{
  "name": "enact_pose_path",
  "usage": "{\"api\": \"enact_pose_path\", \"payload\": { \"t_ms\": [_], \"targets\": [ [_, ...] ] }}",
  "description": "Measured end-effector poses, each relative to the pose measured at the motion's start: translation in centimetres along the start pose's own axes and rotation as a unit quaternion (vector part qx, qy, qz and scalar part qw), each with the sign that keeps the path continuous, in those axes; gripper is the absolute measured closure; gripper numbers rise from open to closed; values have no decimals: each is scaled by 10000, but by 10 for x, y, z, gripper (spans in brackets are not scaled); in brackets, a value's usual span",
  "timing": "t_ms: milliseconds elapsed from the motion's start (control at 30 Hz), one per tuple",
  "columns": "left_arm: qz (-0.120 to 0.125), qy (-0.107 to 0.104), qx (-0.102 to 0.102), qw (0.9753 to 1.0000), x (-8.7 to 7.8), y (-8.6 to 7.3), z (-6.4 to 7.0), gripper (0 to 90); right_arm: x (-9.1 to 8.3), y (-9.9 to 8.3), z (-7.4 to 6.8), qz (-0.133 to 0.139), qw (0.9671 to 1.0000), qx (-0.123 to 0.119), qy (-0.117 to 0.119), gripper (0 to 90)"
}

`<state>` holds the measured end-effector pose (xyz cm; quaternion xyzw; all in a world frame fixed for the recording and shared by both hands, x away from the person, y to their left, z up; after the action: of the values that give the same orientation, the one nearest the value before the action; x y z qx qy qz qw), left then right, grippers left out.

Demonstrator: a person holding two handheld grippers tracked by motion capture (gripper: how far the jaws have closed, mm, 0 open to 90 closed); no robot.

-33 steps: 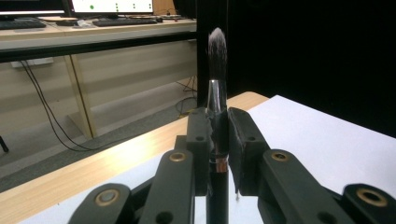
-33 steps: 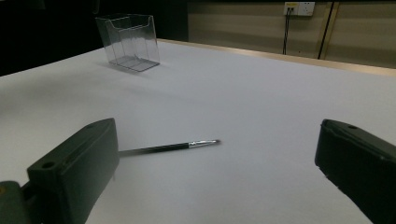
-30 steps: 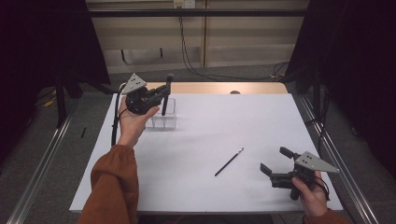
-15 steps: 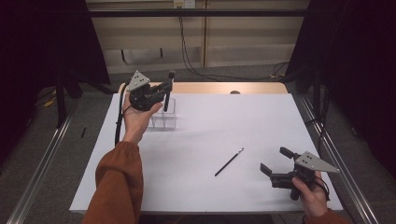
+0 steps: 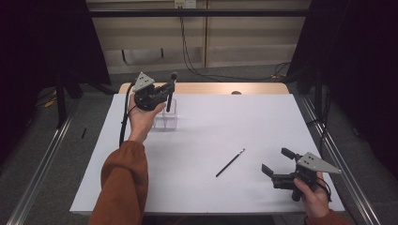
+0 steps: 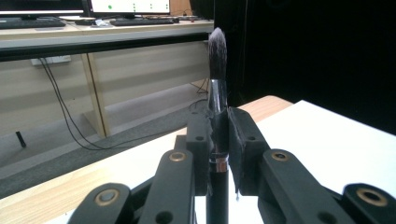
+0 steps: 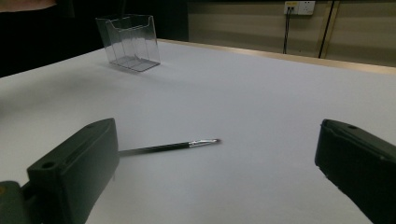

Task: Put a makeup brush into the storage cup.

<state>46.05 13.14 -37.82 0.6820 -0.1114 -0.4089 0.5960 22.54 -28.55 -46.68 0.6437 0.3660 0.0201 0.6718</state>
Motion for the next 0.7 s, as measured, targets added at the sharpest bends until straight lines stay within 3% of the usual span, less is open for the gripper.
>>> {"api": "enact_pose_path", "payload": {
  "t_ms": [700],
  "targets": [
    [-163, 80, -35, 9998, 13, -15, -12, 797, 0, 0, 0, 8, 10000, 38, -15, 0]
  ]
}}
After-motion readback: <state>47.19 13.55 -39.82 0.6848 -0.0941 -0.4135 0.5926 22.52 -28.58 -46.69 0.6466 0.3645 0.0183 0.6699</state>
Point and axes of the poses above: each handheld gripper's, and its own axes: x roughly forward along the jaws, y roughly out of its top, z roughly to its right, the point moved 2 cm from there along x, roughly forward along the jaws, and after that the axes turned 12 degrees about -z, right-handed, at the moved point
